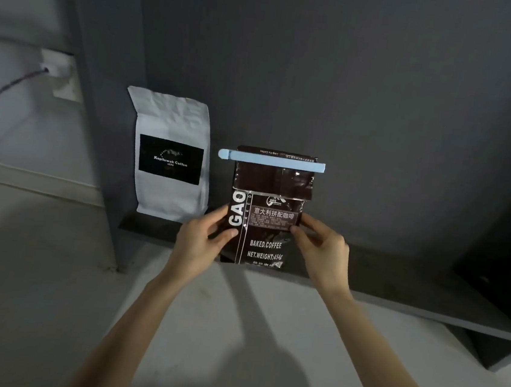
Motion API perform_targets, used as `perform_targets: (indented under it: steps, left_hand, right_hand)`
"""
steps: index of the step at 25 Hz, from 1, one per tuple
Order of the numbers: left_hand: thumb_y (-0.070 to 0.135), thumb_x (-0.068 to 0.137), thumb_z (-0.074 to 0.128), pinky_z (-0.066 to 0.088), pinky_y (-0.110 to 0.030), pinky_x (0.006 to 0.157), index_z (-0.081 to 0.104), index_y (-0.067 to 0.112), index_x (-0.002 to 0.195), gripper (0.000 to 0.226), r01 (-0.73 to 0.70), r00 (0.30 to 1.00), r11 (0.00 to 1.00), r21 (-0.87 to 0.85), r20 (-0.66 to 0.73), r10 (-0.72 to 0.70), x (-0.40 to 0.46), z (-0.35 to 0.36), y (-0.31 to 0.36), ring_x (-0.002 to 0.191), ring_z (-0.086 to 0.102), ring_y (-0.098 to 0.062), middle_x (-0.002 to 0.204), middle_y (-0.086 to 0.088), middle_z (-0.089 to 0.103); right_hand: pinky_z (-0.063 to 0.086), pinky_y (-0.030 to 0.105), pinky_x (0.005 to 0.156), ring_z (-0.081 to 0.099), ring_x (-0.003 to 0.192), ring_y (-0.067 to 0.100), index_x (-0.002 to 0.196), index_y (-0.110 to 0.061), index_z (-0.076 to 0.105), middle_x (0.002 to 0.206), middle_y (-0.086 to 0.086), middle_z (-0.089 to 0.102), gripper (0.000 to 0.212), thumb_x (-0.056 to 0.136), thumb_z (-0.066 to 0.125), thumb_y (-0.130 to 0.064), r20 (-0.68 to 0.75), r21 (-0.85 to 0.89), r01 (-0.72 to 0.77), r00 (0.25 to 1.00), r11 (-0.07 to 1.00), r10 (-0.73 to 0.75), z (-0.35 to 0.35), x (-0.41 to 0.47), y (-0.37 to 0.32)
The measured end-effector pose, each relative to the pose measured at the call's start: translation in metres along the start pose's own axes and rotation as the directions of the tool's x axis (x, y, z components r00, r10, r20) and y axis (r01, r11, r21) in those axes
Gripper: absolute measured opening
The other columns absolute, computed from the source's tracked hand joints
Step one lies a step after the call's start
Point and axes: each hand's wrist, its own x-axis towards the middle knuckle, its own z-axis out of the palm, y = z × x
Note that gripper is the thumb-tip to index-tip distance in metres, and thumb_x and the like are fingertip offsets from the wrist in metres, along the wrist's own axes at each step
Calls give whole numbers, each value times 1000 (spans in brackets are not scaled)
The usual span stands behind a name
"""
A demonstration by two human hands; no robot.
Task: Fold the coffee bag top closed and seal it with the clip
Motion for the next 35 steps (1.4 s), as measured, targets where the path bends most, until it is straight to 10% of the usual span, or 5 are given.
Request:
perform_targets:
  steps: [6, 12, 16, 22, 35]
  left_hand:
    - [4, 80, 59, 35, 7, 80, 42, 5, 127, 50, -61, 996, 995, 85, -65, 66, 50, -16, -14, 108, 51, -11, 123, -11, 57]
    - [9, 85, 51, 47, -40, 98, 37, 12, 131, 48, -15, 999, 984, 175, -38, 22, 68, -8, -48, 114, 55, -25, 126, -15, 57]
    - [10, 88, 47, 46, -39, 97, 33, 12, 134, 48, 68, 995, 986, 155, -77, -57, 69, 0, -57, 112, 56, -31, 125, -17, 58]
    - [6, 88, 45, 40, -28, 92, 35, 12, 132, 45, 126, 991, 987, 99, -47, -122, 67, 1, -50, 117, 52, -26, 128, -15, 55]
    - [25, 86, 49, 38, -50, 104, 22, 13, 135, 57, 74, 993, 889, 451, 49, -108, 64, -12, -2, 128, 39, -29, 143, -13, 37]
  right_hand:
    - [47, 18, 82, 58, 88, 6, 114, -13, 59, 112, 8, 68, 31, 83, 59, -14, 53, 2, 62, 997, 998, -62, 32, 47, -10]
    - [42, -4, 65, 59, 80, 4, 116, -17, 56, 108, 7, 69, 31, 86, 55, -12, 192, -47, 23, 981, 999, -13, 62, 58, 9]
    - [52, 34, 85, 64, 94, 21, 121, -22, 48, 113, 3, 63, 40, 84, 54, -9, 204, -81, 47, 978, 996, -30, 74, 46, 20]
    - [38, -1, 66, 60, 100, 16, 118, -22, 49, 113, 0, 64, 36, 85, 53, -11, 269, -100, 35, 963, 994, -7, 71, 45, 17]
    - [20, 48, 114, 15, 141, 28, 140, -19, 15, 154, 8, 16, 62, 88, 49, -26, 416, -458, 122, 905, 881, 91, 13, 40, -13]
